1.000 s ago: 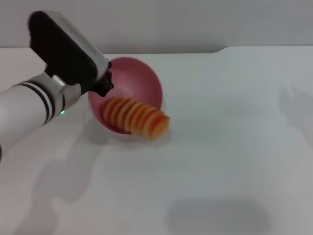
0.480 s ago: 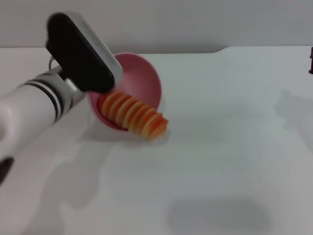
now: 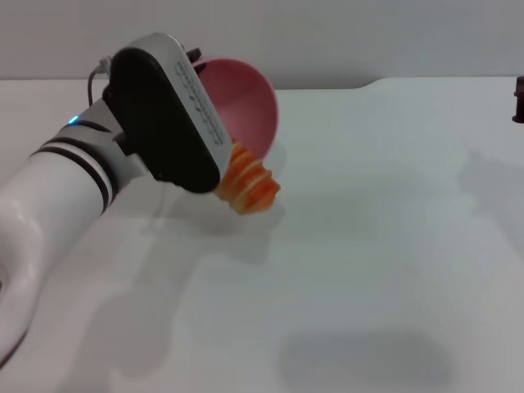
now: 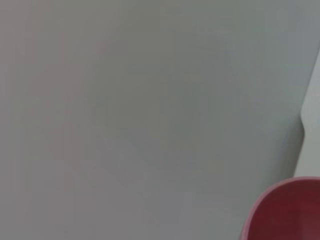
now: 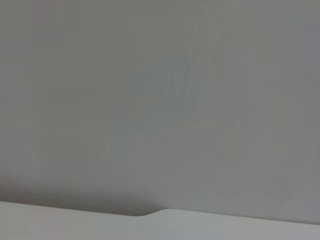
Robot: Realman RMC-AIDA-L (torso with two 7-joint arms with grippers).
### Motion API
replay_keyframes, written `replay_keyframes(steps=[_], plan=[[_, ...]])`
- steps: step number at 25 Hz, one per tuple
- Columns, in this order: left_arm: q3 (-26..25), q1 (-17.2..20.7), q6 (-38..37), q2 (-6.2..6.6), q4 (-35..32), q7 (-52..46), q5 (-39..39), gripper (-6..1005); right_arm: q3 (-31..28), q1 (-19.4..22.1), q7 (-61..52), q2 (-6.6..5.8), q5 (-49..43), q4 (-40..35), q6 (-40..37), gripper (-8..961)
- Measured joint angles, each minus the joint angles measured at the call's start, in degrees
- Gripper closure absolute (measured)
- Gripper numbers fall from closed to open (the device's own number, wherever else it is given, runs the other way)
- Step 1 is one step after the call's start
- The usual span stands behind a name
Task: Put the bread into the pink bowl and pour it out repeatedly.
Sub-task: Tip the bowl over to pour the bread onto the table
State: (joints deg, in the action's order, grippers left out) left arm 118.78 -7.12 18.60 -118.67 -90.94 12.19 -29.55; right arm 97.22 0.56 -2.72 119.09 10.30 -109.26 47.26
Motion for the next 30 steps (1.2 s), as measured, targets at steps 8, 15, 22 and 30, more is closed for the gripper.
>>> replay_keyframes(steps=[8,15,22,30], plan=[[2.64,1.82,-3.76,0.05,0.36,-5.10,-13.50,950,0.12,-0.29,0.00,0.00,0.00,0.02,0.06,954],[3.75,1.87,-3.41,0.12,1.04,-5.25,-19.86,950,0.16,-0.30,0.00,0.00,0.00,0.02,0.32,954],[3.74,1.35,-2.62,0.06,0.56,-5.58,-28.61,950,0.25,-0.26,0.58,0.00,-0.01,0.02,0.43,954],[6.48,0.12,1.86,0.10,1.06,-9.43,-38.57,950,0.25,-0.29,0.61,0.00,-0.01,0.02,0.47,955]])
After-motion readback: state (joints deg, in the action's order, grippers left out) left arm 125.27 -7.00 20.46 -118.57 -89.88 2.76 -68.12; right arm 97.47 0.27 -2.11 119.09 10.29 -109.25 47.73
